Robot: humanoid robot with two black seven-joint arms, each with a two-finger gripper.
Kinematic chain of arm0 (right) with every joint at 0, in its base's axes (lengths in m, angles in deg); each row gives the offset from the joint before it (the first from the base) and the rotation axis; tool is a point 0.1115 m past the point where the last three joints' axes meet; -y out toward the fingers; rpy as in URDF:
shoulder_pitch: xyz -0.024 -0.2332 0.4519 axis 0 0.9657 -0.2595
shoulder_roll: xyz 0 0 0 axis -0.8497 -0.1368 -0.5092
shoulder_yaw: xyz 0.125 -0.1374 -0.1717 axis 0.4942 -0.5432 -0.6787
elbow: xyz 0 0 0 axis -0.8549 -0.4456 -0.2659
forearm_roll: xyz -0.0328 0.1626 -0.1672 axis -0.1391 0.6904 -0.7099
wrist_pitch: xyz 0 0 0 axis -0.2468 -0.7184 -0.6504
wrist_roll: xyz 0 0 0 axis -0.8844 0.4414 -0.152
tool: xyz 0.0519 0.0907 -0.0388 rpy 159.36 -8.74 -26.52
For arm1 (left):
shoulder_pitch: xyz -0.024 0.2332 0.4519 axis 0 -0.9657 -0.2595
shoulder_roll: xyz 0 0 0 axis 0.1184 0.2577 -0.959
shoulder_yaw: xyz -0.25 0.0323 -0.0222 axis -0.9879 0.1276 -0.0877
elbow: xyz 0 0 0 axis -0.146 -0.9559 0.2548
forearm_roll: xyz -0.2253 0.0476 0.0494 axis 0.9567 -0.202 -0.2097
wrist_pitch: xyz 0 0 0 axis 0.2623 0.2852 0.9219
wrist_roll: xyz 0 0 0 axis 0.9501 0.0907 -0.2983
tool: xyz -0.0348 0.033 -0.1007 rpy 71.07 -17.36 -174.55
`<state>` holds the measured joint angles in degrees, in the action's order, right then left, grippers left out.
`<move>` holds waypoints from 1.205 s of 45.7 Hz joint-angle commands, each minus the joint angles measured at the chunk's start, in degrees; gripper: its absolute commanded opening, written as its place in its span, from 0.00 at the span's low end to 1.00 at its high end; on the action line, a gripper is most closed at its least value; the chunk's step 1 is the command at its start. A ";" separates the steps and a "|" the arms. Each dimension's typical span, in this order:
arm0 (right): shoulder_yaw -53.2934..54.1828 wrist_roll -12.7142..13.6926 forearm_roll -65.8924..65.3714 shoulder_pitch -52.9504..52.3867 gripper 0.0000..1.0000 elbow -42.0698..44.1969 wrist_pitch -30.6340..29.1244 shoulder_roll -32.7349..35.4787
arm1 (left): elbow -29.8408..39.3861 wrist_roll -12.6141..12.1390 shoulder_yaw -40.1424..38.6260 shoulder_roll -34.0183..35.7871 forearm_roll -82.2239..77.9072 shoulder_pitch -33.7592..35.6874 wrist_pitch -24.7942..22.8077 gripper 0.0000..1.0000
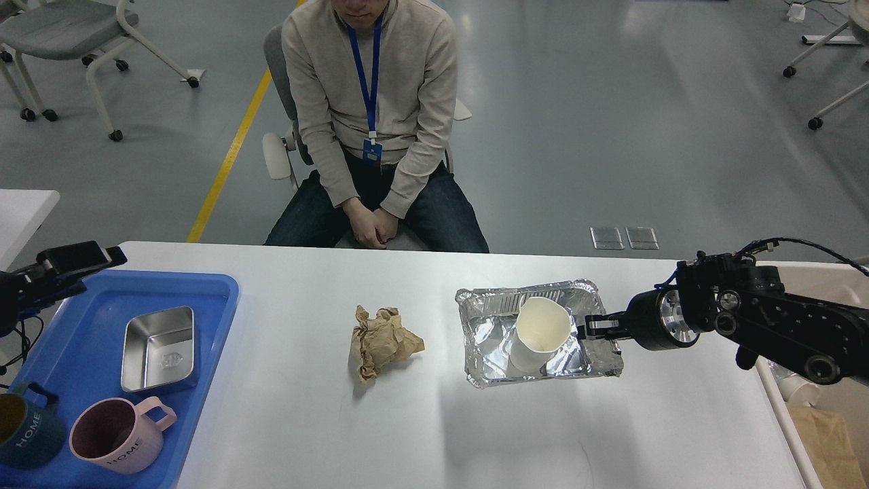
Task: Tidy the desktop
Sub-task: 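Reach the left gripper to the crumpled tan paper bag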
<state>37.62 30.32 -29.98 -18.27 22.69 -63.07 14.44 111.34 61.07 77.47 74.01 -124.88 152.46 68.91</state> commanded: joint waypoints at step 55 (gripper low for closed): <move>0.17 0.00 -0.09 0.00 0.00 -0.70 0.09 0.23 | -29.19 -7.90 -6.31 -51.38 4.52 -14.86 7.53 0.96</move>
<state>37.80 30.33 -30.07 -18.27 21.98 -62.97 14.76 85.52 53.08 71.19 25.95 -120.35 138.66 76.57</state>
